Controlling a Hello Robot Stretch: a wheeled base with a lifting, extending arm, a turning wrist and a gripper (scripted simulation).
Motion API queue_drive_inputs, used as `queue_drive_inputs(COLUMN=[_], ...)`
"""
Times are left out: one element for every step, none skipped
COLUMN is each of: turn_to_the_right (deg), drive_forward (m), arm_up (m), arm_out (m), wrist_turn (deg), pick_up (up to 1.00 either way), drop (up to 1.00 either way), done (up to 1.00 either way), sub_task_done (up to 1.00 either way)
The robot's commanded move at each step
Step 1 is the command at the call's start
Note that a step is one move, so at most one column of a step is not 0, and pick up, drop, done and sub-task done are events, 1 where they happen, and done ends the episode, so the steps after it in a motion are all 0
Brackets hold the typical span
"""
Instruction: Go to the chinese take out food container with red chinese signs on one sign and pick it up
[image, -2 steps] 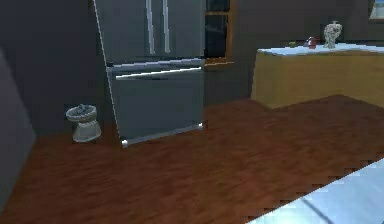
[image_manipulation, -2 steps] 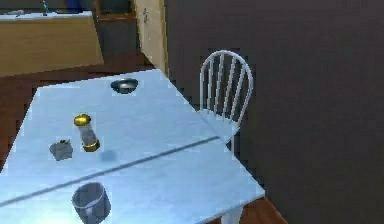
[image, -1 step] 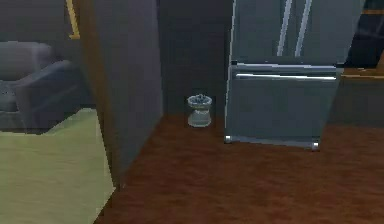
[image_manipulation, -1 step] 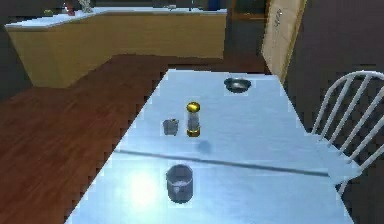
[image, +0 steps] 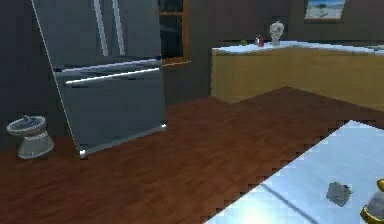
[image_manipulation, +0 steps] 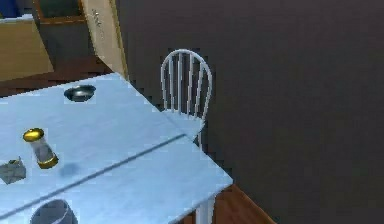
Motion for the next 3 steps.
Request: queue_drive_inputs(turn_to_the_right=[45.0,45.0,33.0], drive_forward=[0.00,0.00,0.00], arm_up=[0.00,0.00,0.00], arm_out=[0.00,0.00,0.00], wrist_turn=[0.0,0.0,0.0], pick_up=[0.00,0.00,0.00], drop=[0.00,0.00,0.00], done=[0.00,0.00,0.00], sub_task_done=[0.00,0.00,0.00])
